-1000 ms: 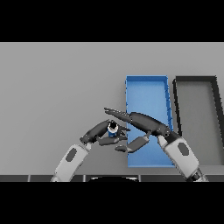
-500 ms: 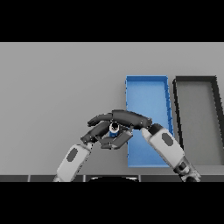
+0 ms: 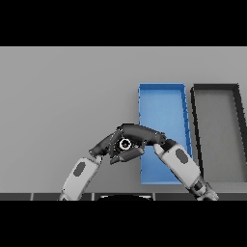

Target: Pick up the blue pipe and place it into the blue bin.

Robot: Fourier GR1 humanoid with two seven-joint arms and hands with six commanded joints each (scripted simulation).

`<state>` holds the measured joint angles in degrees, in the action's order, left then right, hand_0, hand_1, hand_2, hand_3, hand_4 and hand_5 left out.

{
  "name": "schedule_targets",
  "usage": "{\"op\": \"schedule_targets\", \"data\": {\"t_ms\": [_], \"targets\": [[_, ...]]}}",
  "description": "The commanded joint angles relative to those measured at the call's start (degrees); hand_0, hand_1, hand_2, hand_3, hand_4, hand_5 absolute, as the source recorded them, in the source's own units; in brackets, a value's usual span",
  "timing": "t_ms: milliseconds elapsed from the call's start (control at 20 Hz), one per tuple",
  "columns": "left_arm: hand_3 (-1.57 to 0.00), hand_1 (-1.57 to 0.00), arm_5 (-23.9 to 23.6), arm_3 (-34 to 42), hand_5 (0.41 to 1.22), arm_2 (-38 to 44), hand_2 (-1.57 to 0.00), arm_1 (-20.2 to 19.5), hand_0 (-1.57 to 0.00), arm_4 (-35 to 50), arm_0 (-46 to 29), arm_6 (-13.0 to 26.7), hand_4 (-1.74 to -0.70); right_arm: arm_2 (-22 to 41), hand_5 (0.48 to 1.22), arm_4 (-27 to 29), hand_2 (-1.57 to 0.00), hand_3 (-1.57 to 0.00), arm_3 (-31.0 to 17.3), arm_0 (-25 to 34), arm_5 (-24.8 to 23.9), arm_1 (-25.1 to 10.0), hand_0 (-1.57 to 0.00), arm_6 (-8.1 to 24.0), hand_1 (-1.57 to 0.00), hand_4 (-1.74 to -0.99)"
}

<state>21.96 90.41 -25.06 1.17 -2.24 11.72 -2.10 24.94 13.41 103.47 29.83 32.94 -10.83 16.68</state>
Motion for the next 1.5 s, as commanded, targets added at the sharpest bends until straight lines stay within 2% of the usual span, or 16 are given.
{"op": "schedule_targets", "data": {"t_ms": [0, 300, 350, 400, 450, 500, 550, 600, 750, 900, 1000, 1150, 1200, 1250, 1350, 1450], "targets": [[-1.4, -1.57, -0.1, 0.2, 1.221, -0.4, -1.55, 0.2, -1.57, -0.4, -0.5, -1.0, -1.73, 0.7, 1.077, -0.2, -1.47, -1.43, 1.1, -0.4, 0.1, 0.4, -1.47, 0.2, -1.47, -1.481], [-1.43, -1.57, -1.8, -0.3, 1.221, -0.4, -1.56, 0.4, -1.57, -1.0, 0.0, -1.8, -1.73, -1.3, 1.183, 4.8, -1.55, -1.53, 0.8, -1.9, -0.4, 3.1, -1.54, 5.4, -1.55, -1.494], [-1.26, -1.57, -2.3, 0.3, 1.221, -0.5, -1.57, 0.2, -1.57, -1.1, -0.1, -2.2, -1.73, -1.4, 1.191, 4.9, -1.55, -1.54, 1.2, -1.9, -0.6, 3.6, -1.55, 5.7, -1.55, -1.495], [-1.05, -1.37, -2.0, 1.1, 1.221, -0.4, -1.34, -0.7, -1.45, -0.9, -0.5, -2.8, -1.63, -1.1, 1.197, 3.8, -1.55, -1.55, 1.8, -2.2, -1.2, 4.4, -1.55, 6.0, -1.55, -1.496], [-0.84, -1.09, -1.8, 0.8, 1.221, -0.9, -1.07, -1.0, -1.18, -1.7, -0.3, -3.1, -1.51, -1.6, 1.202, 3.1, -1.56, -1.55, 1.6, -2.7, -0.9, 4.1, -1.56, 5.5, -1.56, -1.496], [-0.67, -0.88, -1.2, 0.9, 1.221, -0.7, -0.85, -1.8, -0.94, -2.3, -0.1, -3.6, -1.41, -1.8, 1.206, 2.8, -1.56, -1.56, 1.1, -1.8, -1.1, 5.2, -1.56, 6.9, -1.56, -1.497], [-0.54, -0.7, -0.4, 1.2, 1.221, -1.0, -0.68, -2.2, -0.75, -2.8, -0.2, -4.0, -1.32, -2.0, 1.209, 2.8, -1.56, -1.56, 1.2, -2.1, -0.4, 5.3, -1.56, 7.1, -1.56, -1.497], [-0.43, -0.56, 0.0, 0.8, 1.221, -1.2, -0.55, -1.9, -0.6, -3.3, 0.1, -3.2, -1.25, -2.3, 1.211, 2.3, -1.56, -1.56, 1.6, -2.1, 0.0, 5.8, -1.56, 9.0, -1.56, -1.498], [-0.22, -0.29, 1.6, 0.0, 0.984, -1.0, -0.28, -2.8, -0.31, -3.4, 0.3, -0.8, -1.09, -3.4, 1.216, 1.0, -1.57, -1.57, 2.0, -2.7, 0.7, 7.8, -1.57, 10.2, -1.57, -1.498], [-0.11, -0.15, 0.9, -0.7, 0.785, -0.7, -0.14, -2.7, -0.16, -3.7, 0.5, 4.1, -1.01, -3.7, 1.218, -1.1, -1.57, -1.57, 2.4, -3.2, 1.2, 9.1, -1.57, 7.4, -1.57, -1.499], [-0.07, -0.09, 0.5, 0.0, 0.682, -0.7, -0.09, -2.5, -0.1, -3.5, 0.5, 4.9, -0.98, -3.9, 1.219, -1.9, -1.57, -1.57, 2.8, -3.3, 1.2, 9.6, -1.57, 6.7, -1.57, -1.499], [-0.04, -0.05, -0.2, -0.9, 0.578, -0.4, -0.05, -1.6, -0.05, -2.9, 0.4, 6.8, -0.97, -4.8, 1.22, -2.2, -1.57, -1.57, 1.3, -2.7, 2.0, 11.1, -1.57, 7.7, -1.57, -1.499], [-0.03, -0.04, -0.2, -1.4, 0.557, -0.3, -0.04, -1.9, -0.04, -3.0, 0.2, 6.8, -0.97, -5.4, 1.22, -2.7, -1.57, -1.57, 1.6, -3.5, 2.7, 10.8, -1.57, 6.0, -1.57, -1.498], [-0.02, -0.03, -0.3, -1.1, 0.544, -0.4, -0.03, -1.9, -0.03, -2.9, 0.0, 7.2, -0.97, -5.5, 1.22, -2.3, -1.57, -1.57, 2.2, -3.8, 2.5, 11.3, -1.57, 6.2, -1.57, -1.497], [-0.01, -0.02, -0.8, -1.8, 0.519, -0.2, -0.02, -1.7, -0.02, -3.0, 0.3, 7.6, -0.97, -7.6, 1.221, 0.9, -1.57, -1.57, 2.2, -2.0, 2.0, 12.7, -1.57, 9.3, -1.57, -1.496], [-0.01, -0.01, -1.0, -1.8, 0.501, -0.9, -0.01, -2.1, -0.01, -3.6, -0.3, 7.5, -0.97, -10.2, 1.221, 5.3, -1.57, -1.57, 3.0, 1.0, 0.7, 13.5, -1.57, 14.8, -1.57, -1.495]]}}
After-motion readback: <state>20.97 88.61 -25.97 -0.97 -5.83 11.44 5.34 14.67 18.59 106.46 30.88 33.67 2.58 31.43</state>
